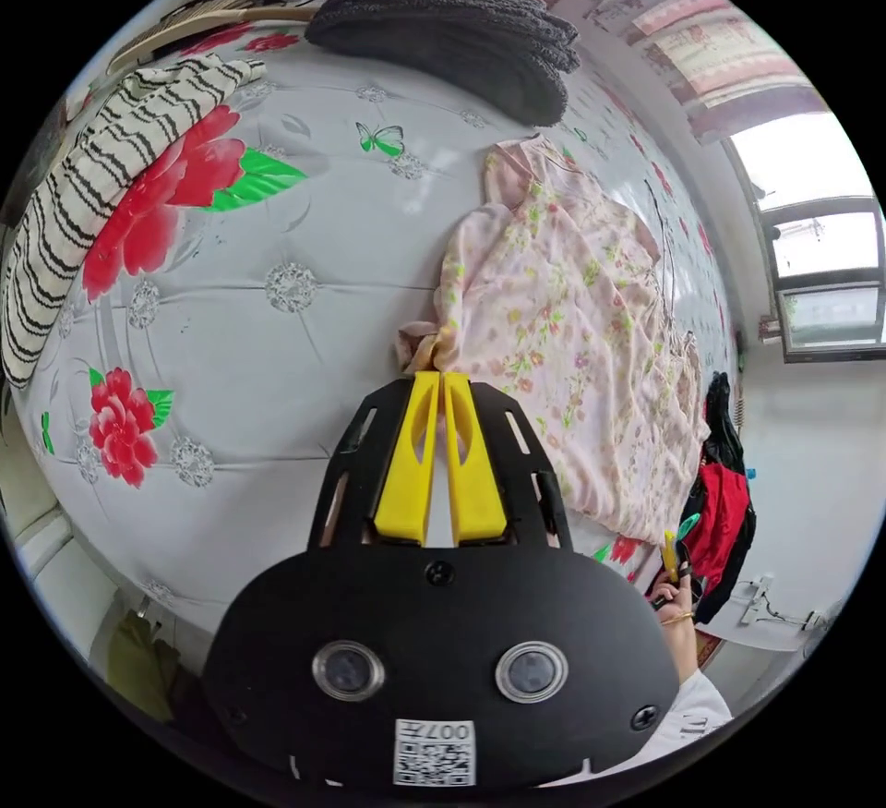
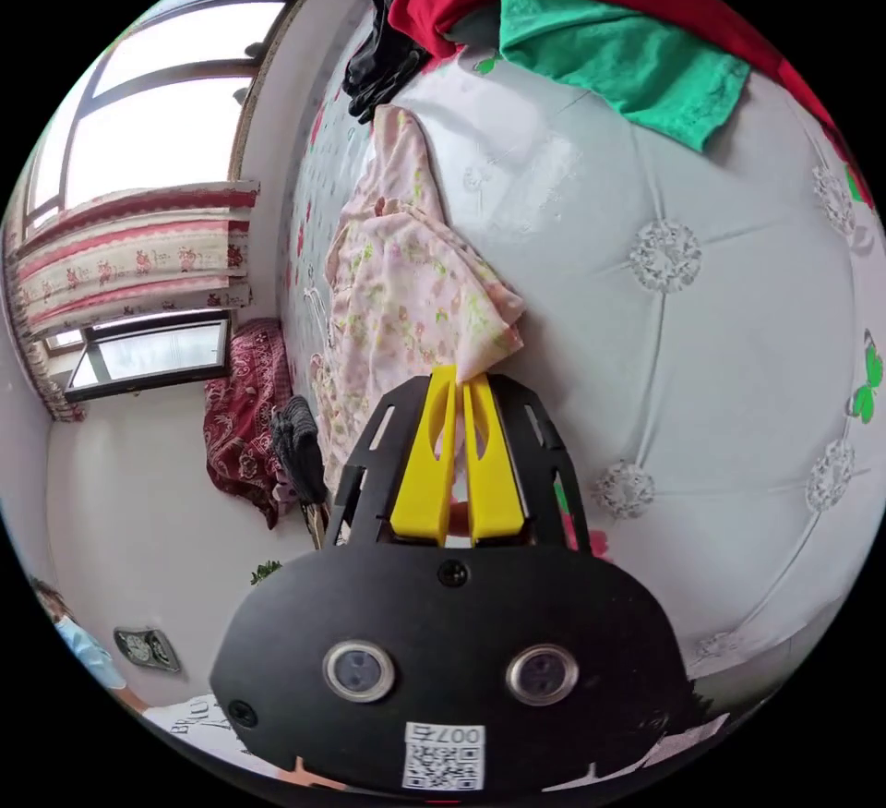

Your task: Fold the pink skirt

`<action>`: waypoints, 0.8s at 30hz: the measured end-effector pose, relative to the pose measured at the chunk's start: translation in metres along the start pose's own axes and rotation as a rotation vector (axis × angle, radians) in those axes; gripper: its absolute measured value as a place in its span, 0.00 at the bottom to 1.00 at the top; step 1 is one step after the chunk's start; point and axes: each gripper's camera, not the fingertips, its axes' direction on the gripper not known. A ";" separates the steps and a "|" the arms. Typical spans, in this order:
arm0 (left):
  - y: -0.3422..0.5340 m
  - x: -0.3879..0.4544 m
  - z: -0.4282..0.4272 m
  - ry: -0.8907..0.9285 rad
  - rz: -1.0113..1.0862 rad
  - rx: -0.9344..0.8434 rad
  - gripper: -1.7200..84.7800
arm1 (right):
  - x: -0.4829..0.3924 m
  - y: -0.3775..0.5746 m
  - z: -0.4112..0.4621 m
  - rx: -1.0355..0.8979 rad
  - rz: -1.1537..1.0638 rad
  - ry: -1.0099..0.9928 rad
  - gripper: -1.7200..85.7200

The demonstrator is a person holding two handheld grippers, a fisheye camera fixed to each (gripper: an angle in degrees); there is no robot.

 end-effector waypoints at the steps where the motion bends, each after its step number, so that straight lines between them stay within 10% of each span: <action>1: 0.003 -0.002 -0.003 0.002 0.020 -0.002 0.01 | 0.004 0.003 -0.005 -0.007 -0.003 -0.003 0.02; 14: 0.175 -0.108 -0.084 -0.086 -0.005 -0.090 0.09 | 0.050 0.131 -0.116 -0.073 -0.118 0.391 0.03; 24: 0.042 -0.078 -0.080 0.052 0.161 0.127 0.19 | -0.065 0.134 -0.081 0.019 -0.391 0.207 0.04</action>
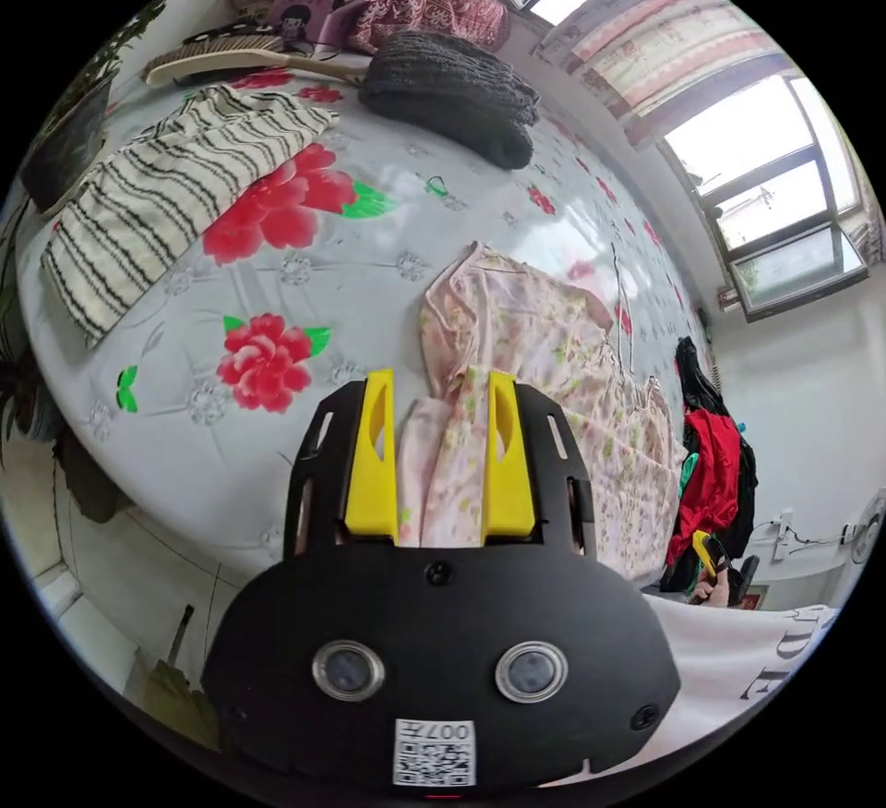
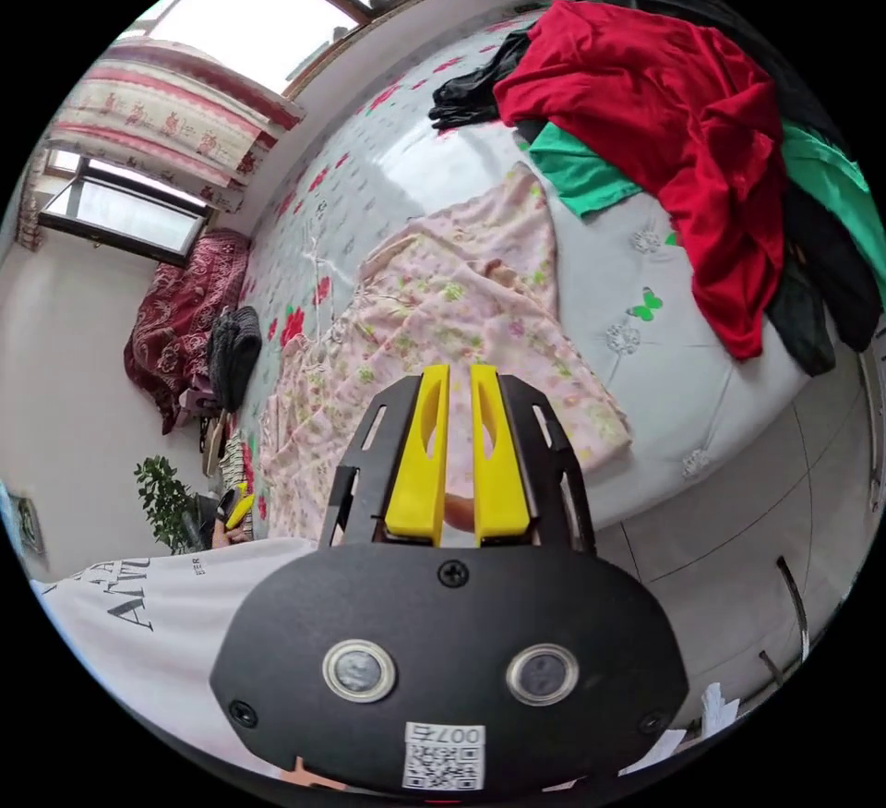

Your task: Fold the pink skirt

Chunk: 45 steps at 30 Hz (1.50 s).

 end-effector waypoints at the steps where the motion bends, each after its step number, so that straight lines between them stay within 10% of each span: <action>1: -0.007 0.003 0.005 -0.002 0.012 -0.003 0.19 | -0.008 0.001 0.004 -0.006 -0.018 -0.020 0.04; 10: -0.030 -0.001 0.038 -0.327 0.020 -0.049 0.02 | -0.055 0.032 0.028 -0.066 -0.105 -0.060 0.02; 21: 0.088 -0.180 0.030 0.706 -1.006 0.360 0.01 | -0.037 0.049 0.031 -0.107 -0.047 -0.115 0.02; 28: 0.058 -0.137 0.008 0.627 -0.514 0.330 0.01 | -0.043 0.038 0.038 -0.159 -0.106 -0.156 0.02; 36: 0.053 0.059 0.049 0.058 0.723 -0.193 0.01 | -0.042 0.027 0.054 -0.236 -0.144 -0.180 0.02; 45: 0.082 0.087 0.064 -0.026 0.749 -0.208 0.10 | -0.021 0.012 0.040 -0.148 -0.144 -0.123 0.05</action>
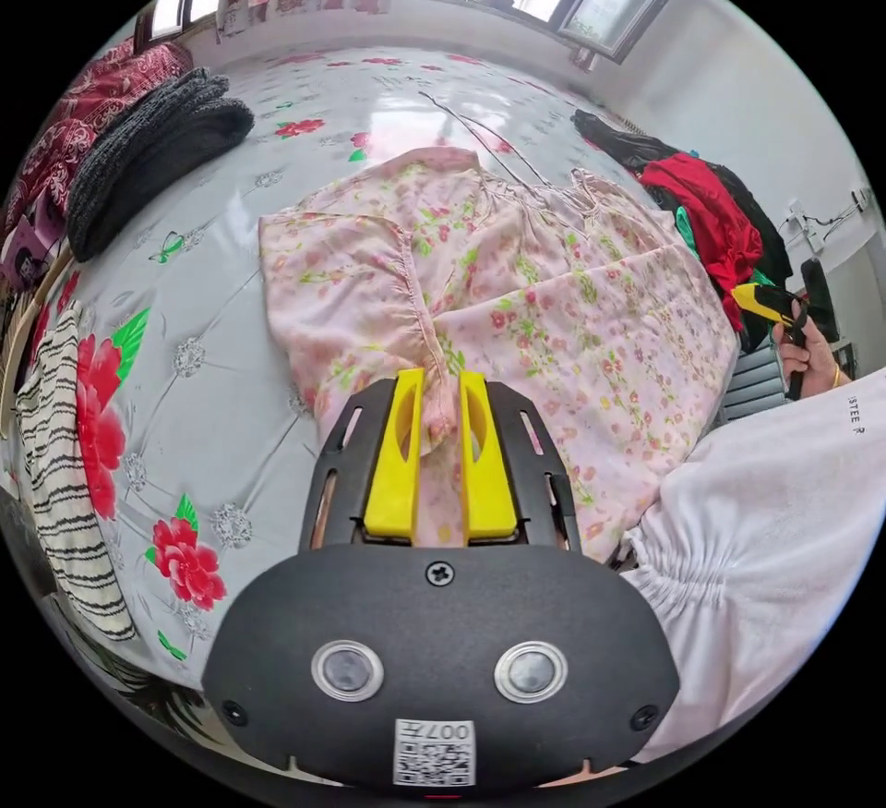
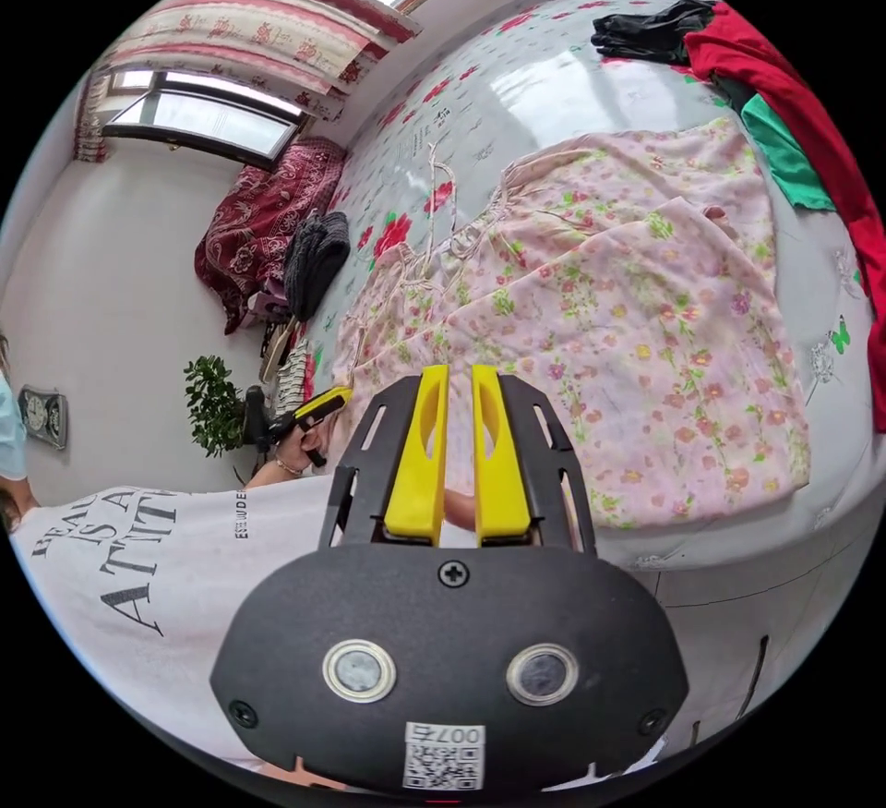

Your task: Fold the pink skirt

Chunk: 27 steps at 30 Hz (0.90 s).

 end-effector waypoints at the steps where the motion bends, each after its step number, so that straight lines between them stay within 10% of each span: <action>1: 0.000 0.003 -0.003 -0.009 0.002 0.004 0.10 | 0.005 -0.002 -0.005 0.019 0.011 0.009 0.05; 15: -0.042 0.059 -0.033 -0.019 -0.086 0.074 0.09 | 0.194 -0.042 -0.067 0.367 0.468 0.022 0.06; 23: -0.067 0.077 -0.015 0.051 -0.126 -0.004 0.09 | 0.183 -0.067 -0.044 0.355 0.365 0.000 0.03; 27: -0.082 0.091 -0.008 0.064 -0.088 -0.034 0.08 | 0.101 -0.087 -0.045 0.270 -0.031 0.118 0.02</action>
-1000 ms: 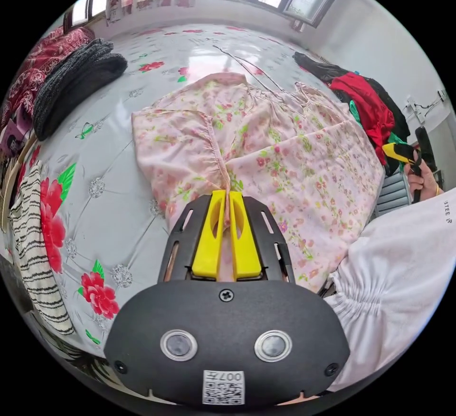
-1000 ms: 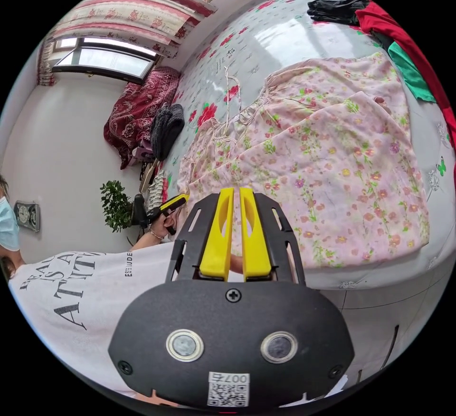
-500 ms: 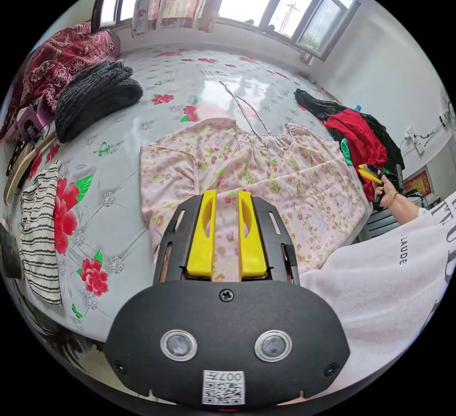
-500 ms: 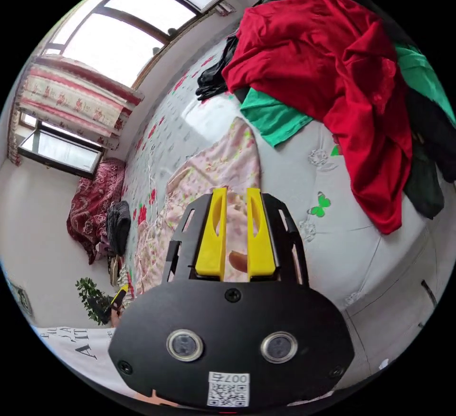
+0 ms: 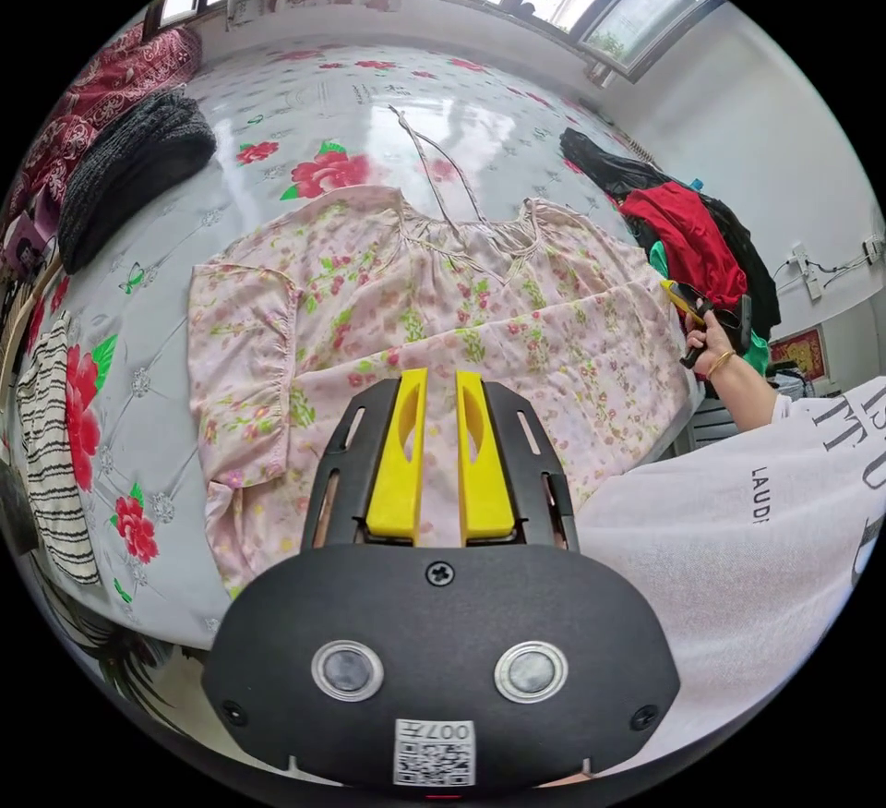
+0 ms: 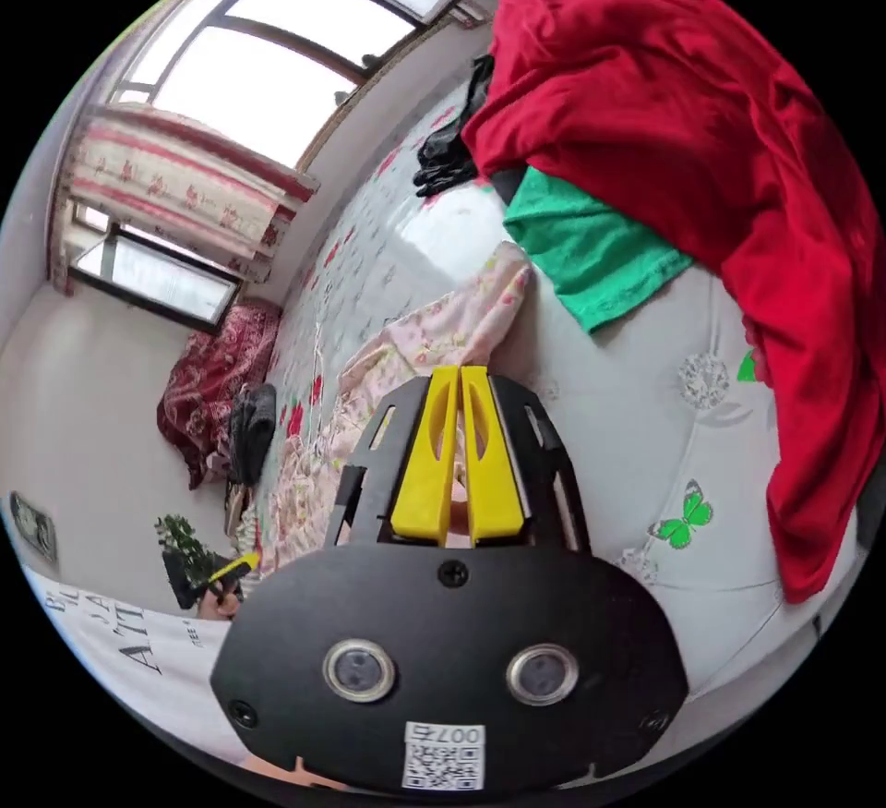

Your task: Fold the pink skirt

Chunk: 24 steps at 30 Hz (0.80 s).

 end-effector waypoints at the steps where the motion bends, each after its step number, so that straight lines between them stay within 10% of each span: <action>1: -0.002 0.001 0.001 0.005 0.003 -0.006 0.08 | -0.020 -0.001 0.004 -0.040 -0.100 0.016 0.02; 8: -0.025 0.014 0.015 0.079 0.037 -0.048 0.08 | -0.158 0.064 0.075 -0.411 -0.729 0.146 0.03; 24: -0.019 -0.013 0.004 0.088 -0.013 -0.063 0.08 | -0.047 0.011 0.049 -0.311 -0.184 0.057 0.04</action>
